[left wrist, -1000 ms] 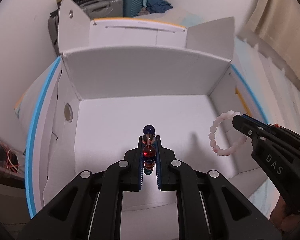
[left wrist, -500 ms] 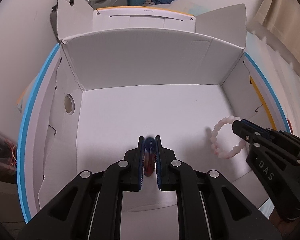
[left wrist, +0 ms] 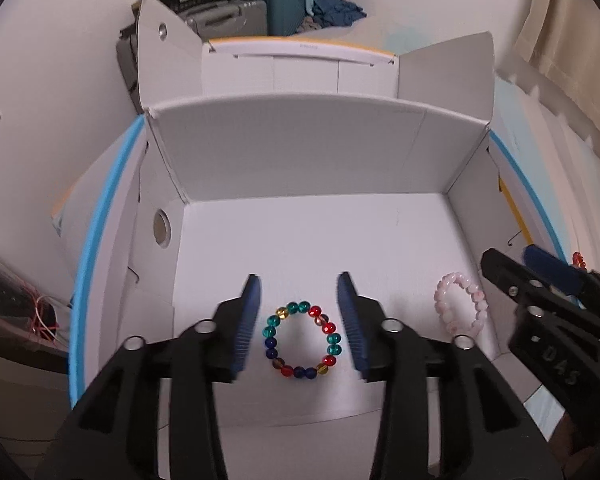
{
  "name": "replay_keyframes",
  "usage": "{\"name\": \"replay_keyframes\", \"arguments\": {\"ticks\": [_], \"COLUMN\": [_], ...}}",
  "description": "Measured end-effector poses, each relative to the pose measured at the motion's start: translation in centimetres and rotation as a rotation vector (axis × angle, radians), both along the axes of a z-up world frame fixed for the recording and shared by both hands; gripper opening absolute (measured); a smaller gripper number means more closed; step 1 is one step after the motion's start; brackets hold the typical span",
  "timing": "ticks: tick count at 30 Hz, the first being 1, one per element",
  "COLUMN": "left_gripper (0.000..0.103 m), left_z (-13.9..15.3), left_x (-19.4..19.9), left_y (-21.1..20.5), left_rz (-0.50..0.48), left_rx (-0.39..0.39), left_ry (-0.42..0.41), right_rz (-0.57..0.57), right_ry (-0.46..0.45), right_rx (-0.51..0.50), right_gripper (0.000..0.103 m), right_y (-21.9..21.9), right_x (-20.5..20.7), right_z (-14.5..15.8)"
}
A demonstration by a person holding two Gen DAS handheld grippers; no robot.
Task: Organize jewelry
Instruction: 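Open both tools to drop the bracelets into the box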
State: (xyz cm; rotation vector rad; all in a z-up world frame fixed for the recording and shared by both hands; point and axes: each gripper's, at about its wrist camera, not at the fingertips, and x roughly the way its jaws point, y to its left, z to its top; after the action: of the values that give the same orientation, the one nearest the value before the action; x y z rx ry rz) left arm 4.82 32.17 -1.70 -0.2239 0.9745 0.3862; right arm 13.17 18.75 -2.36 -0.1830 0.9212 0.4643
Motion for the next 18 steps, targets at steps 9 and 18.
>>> {"name": "replay_keyframes", "arguments": {"ticks": [9,18], "left_gripper": [0.08,0.097], "left_z": [2.1,3.7], "left_x": [0.0,1.6], "left_y": [-2.3,-6.5], "left_rz": [-0.024,-0.094], "left_rx": [0.045,0.066], "left_ry": [-0.06,-0.119], "right_rz": [-0.065,-0.149], "right_ry": [-0.104,-0.163], "right_rx": [0.03,0.036], "right_gripper": [0.086,0.095], "right_y": [-4.0,-9.5], "right_x": [-0.8,-0.7], "right_z": [3.7,5.5]}}
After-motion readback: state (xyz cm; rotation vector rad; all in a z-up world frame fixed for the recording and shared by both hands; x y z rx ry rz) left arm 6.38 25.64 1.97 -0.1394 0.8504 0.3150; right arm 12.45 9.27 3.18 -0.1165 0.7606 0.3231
